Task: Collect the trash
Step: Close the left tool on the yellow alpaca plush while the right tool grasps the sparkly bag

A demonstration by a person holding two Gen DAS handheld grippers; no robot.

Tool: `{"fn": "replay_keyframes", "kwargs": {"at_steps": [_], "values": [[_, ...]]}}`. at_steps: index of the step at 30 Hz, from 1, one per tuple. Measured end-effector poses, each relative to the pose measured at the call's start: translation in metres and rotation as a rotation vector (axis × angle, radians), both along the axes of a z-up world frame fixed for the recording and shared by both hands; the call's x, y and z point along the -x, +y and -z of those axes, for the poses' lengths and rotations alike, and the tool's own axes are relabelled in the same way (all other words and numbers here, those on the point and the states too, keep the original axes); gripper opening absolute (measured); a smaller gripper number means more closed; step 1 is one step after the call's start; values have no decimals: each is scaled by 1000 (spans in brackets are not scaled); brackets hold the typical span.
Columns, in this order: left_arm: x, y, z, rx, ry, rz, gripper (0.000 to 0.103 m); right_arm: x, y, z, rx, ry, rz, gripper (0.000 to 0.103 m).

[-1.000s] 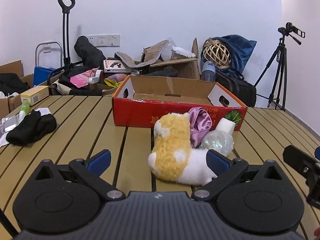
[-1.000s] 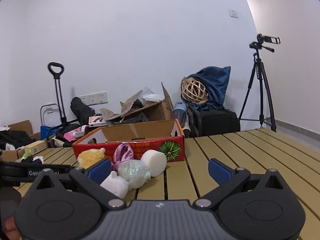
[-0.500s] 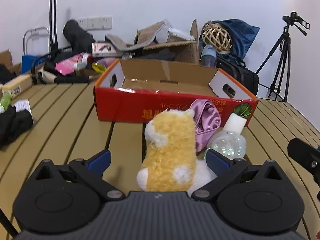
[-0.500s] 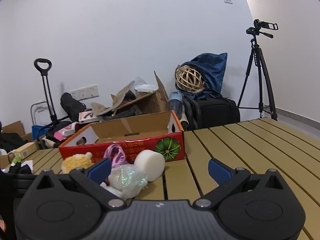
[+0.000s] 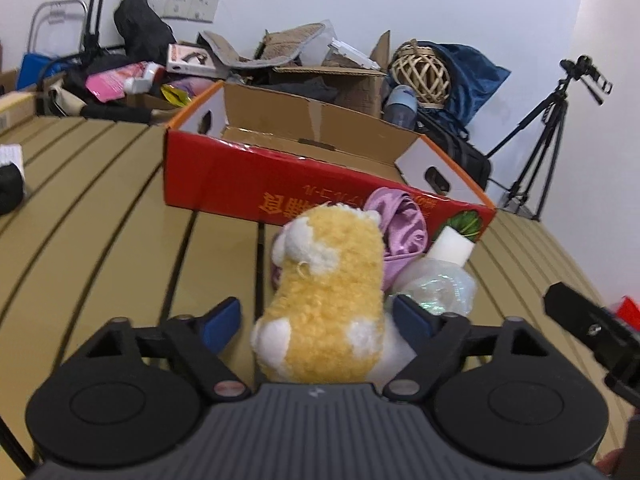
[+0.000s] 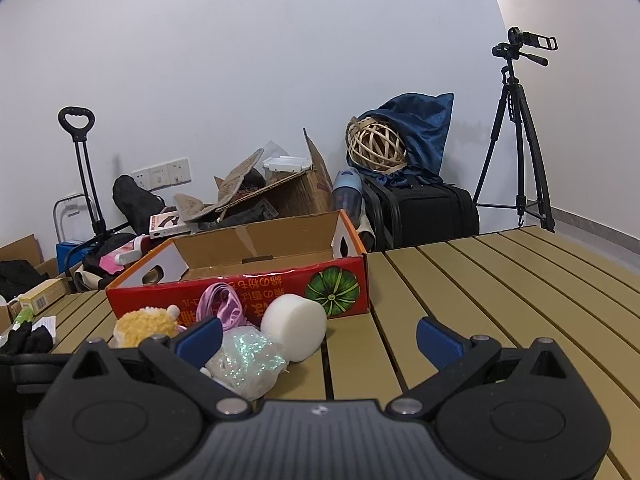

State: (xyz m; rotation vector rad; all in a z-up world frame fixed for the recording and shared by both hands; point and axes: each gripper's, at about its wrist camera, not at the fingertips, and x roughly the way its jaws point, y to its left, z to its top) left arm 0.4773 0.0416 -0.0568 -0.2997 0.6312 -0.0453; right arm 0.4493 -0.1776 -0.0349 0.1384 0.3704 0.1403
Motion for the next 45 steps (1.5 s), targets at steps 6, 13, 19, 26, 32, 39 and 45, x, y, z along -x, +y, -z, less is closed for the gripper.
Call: {"fn": "replay_keyframes", "kwargs": {"at_steps": [6,13,19,26,32,39,45], "values": [[3,2,0,25,-16,6,62,-4,-3,4,-15,20,13,103],[13,5,-7,25,-62,-35,59,-8,-1,8,-15,33,8,103],[29,9,-25,-15,-143,-91,59,-11,3,9,-30,42,-13,103],[45,20,-44,-74,-205,-163,59,-17,14,11,-73,72,-52,103],[55,30,-51,-133,-232,-221,59,-27,28,16,-118,114,-71,103],[57,38,-50,-163,-230,-243,59,-32,51,20,-44,122,1,103],[56,41,-49,-168,-224,-252,59,-39,54,26,-61,155,-30,92]]}}
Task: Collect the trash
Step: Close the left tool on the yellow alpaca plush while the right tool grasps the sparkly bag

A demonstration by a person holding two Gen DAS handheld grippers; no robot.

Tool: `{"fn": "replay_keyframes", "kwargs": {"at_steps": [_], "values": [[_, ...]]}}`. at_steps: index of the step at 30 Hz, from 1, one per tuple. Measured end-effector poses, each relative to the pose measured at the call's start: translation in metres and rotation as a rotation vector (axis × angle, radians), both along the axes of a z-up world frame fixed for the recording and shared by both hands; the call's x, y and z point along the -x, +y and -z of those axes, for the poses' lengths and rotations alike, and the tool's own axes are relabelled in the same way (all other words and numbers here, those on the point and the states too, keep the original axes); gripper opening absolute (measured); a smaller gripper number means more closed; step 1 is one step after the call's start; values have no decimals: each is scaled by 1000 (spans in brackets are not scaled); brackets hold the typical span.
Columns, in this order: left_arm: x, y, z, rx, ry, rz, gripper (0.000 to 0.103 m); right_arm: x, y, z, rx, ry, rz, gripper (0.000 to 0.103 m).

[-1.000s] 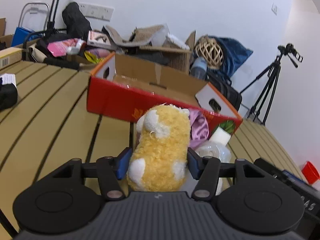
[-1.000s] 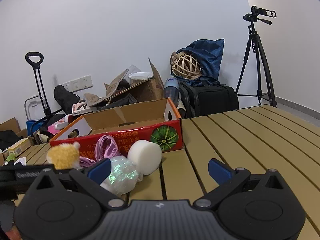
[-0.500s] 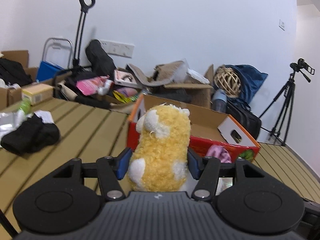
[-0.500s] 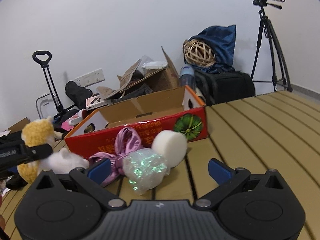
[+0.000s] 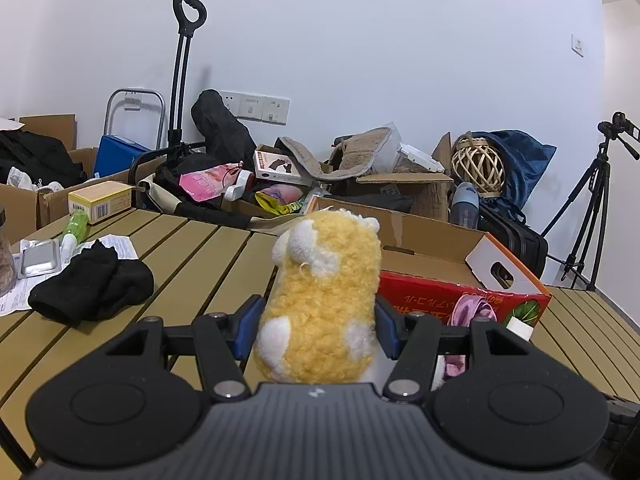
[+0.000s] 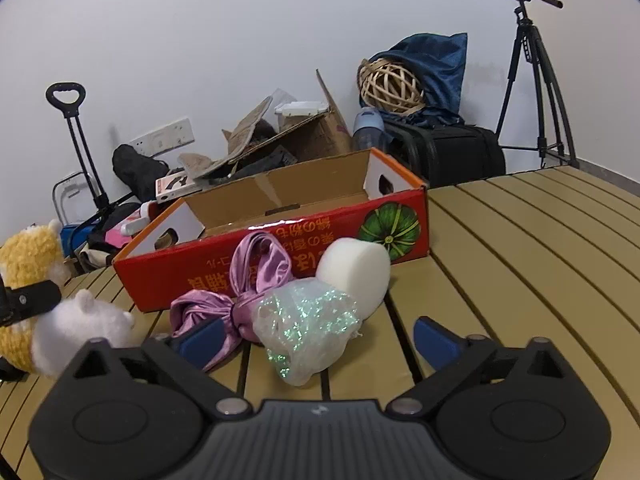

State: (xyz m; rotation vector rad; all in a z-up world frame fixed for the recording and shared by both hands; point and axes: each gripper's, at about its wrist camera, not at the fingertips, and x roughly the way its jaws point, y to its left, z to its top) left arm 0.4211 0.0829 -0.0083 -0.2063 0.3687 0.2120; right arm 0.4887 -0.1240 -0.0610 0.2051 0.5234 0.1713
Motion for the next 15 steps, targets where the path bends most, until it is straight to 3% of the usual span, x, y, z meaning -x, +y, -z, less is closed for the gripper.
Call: {"fn": "replay_keyframes", "kwargs": {"at_steps": [4,6,9,11,15], "values": [[-1,-1,1,-7,1,-4,59,-3,0,3,-7,8,-19,76],[-1,-1,1,-7,2,-5,59,-5,-2,6,-25,13,-27,48],[-1,-1,1,-6,2,-5,59,-6,-7,9,-99,25,-71,22],[-1,-1,1,-5,2,-5,59,-5,-11,10,-150,19,-96,17],[0,-1,1,-6,-3,-7,59,1,-11,5,-150,-22,-93,10]]}}
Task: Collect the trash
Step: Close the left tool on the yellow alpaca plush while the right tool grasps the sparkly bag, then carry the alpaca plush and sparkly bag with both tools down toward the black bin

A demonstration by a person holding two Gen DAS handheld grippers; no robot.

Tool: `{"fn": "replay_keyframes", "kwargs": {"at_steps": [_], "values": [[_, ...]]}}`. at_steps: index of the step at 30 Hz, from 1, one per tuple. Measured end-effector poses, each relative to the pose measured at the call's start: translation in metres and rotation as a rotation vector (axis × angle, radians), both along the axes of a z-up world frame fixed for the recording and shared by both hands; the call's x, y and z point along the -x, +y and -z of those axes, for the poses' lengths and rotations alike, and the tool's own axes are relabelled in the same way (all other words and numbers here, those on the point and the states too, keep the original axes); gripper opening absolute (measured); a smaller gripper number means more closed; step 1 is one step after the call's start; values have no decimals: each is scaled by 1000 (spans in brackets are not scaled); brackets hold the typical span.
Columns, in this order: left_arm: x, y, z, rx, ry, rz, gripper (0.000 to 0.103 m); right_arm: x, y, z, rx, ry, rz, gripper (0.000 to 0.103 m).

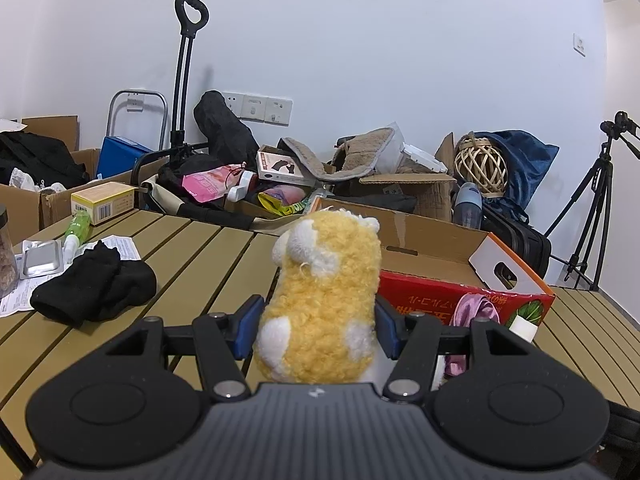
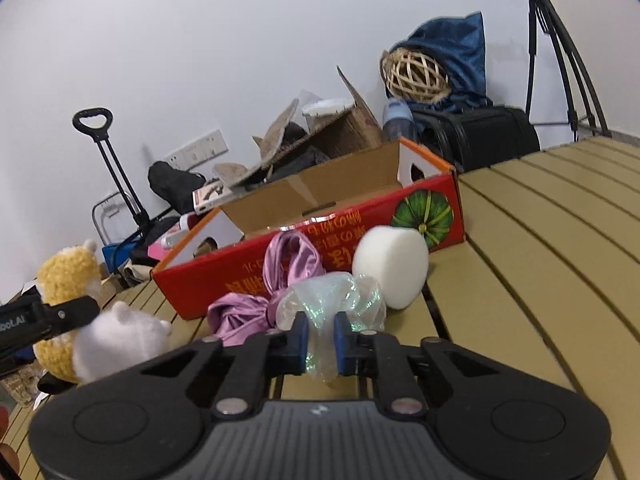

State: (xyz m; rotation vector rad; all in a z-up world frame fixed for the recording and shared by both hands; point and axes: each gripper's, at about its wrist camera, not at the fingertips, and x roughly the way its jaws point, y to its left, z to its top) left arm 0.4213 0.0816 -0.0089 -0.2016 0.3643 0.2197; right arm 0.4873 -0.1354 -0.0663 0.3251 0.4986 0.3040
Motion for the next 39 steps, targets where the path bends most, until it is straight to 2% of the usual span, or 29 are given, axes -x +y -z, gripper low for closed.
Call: {"fn": "replay_keyframes", "kwargs": {"at_steps": [15,30,39], "values": [[11,0,-5,10,-19,-2,59,24,-8,-19,-21,-92,-36,6],[54,-14,-15,12,-48,13,59,75,-24,-41,-24,-192,-81,6],[89,-24,-12,19,-58,25,59,110,-31,-42,0,-216,-112,6]]}}
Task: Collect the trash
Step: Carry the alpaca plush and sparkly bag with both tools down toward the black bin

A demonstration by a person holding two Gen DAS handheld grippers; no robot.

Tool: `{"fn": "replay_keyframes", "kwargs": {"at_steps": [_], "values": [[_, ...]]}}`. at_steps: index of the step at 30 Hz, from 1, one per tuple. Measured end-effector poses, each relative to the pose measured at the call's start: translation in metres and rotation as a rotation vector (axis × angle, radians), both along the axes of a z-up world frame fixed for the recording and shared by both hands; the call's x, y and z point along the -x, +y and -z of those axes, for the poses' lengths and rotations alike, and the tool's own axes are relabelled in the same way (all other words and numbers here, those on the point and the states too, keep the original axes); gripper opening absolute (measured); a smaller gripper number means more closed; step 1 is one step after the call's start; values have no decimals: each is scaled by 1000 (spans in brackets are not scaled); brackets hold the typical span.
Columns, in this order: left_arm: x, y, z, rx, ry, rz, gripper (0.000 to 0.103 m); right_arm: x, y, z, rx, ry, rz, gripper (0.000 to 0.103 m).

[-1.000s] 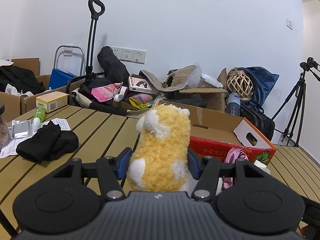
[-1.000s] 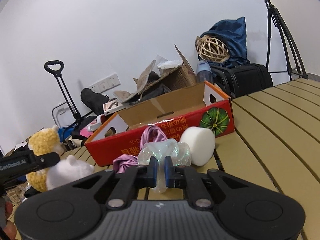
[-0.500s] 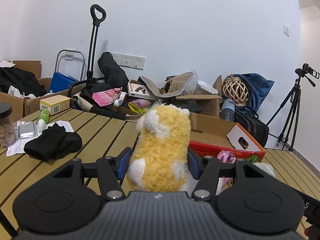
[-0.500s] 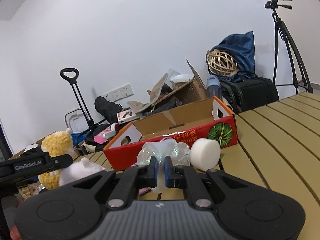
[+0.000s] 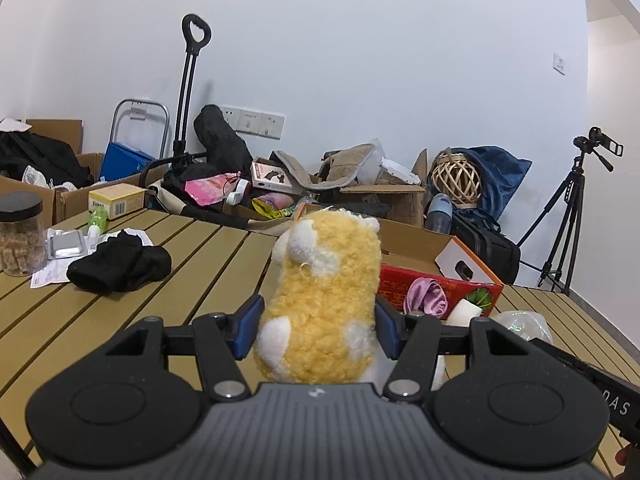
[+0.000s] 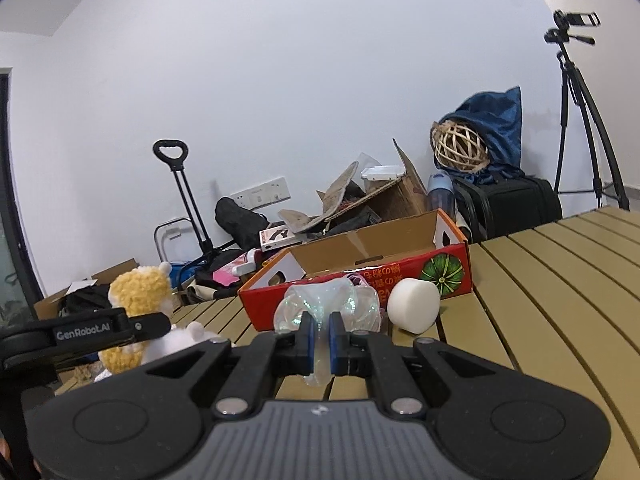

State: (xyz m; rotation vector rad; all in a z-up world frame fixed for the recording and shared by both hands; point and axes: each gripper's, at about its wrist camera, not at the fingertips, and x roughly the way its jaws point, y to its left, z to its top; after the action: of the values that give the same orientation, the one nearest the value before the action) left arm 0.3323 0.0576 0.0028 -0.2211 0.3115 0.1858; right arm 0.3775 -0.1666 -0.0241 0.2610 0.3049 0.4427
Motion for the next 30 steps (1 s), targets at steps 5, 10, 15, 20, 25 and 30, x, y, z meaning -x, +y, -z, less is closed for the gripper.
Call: {"fn": "replay_keyframes", "kwargs": {"at_steps": [5,10,15,20,25,30], "values": [[21,-4,-2,-10,-22,8,59,20,-2,-5,26,-42,-21,6],[47,-6,0,-20,-25,24,59,44,-1,-8,43,-73,-47,6],[79,-4,8,-13,-28,25,59,74,-3,-4,63,-99,-65,6],[108,-8,10,-5,-21,17,59,108,-8,2,68,-104,-81,6],[129,-14,10,-10,-8,33,59,134,-14,5,68,-96,-84,6],[146,-18,18,-13,43,50,59,154,-24,10,70,-68,-83,6]]}}
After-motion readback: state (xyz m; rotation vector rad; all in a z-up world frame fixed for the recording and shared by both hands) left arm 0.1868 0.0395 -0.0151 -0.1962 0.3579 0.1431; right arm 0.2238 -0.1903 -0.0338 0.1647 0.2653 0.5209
